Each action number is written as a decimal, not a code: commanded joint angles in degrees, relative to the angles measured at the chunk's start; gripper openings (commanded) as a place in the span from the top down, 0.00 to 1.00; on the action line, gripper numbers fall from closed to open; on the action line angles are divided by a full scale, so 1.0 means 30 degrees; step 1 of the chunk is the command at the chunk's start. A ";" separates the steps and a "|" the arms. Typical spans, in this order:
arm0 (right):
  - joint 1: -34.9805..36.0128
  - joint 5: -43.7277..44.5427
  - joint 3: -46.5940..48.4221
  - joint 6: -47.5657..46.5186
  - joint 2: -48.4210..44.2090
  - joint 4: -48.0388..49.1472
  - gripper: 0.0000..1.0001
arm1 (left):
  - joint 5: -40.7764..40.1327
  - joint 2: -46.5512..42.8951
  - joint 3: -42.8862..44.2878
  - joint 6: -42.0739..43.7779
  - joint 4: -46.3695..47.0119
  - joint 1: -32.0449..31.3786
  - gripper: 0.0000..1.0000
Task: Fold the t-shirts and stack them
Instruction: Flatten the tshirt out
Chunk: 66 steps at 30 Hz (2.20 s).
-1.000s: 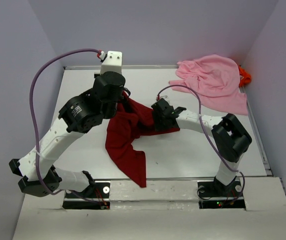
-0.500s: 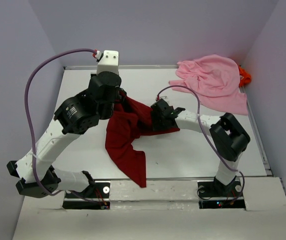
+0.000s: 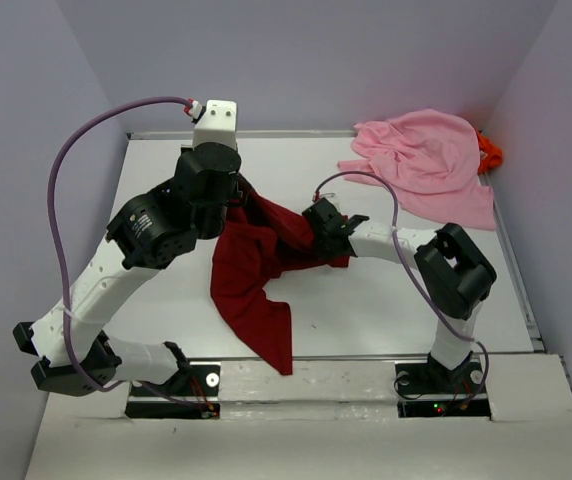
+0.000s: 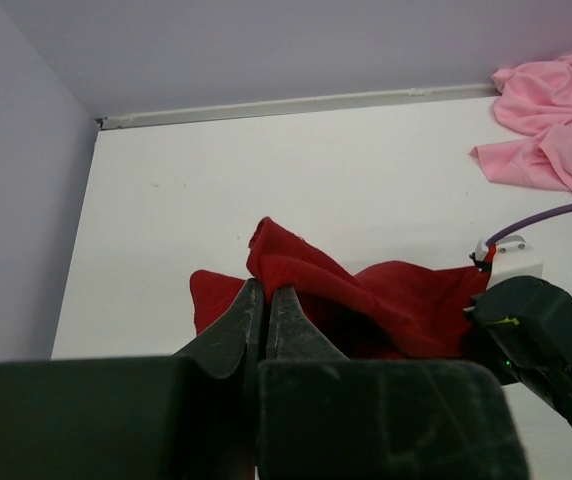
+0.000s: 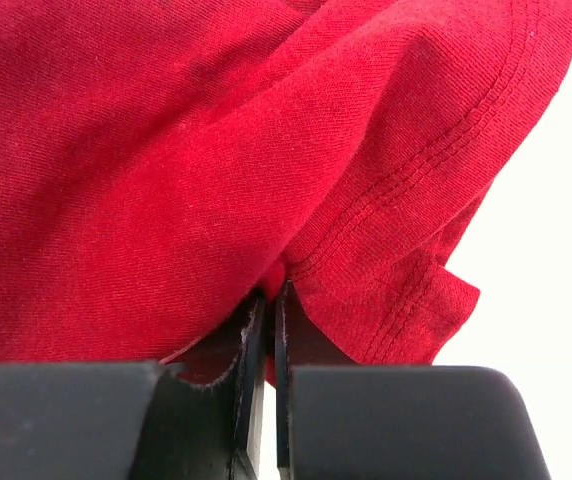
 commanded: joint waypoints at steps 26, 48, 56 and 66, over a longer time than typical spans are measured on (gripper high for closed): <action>-0.0033 0.0337 0.2905 -0.1563 0.0579 -0.1198 0.78 | 0.0089 -0.0418 0.0399 0.0258 0.0728 0.0072 1.00; -0.0033 0.0749 0.1442 -0.1007 -0.0153 -0.1344 0.48 | 0.0382 -0.0388 -0.0275 0.0404 0.1285 0.0101 1.00; -0.0033 0.0513 0.1383 -0.0860 0.0258 -0.1198 0.74 | 0.0293 -0.0535 -0.0187 0.0375 0.1021 0.0072 1.00; -0.0033 0.0659 0.1383 -0.1035 -0.0094 -0.1227 0.91 | 0.0470 -0.0418 -0.0334 0.0258 0.1197 0.0072 1.00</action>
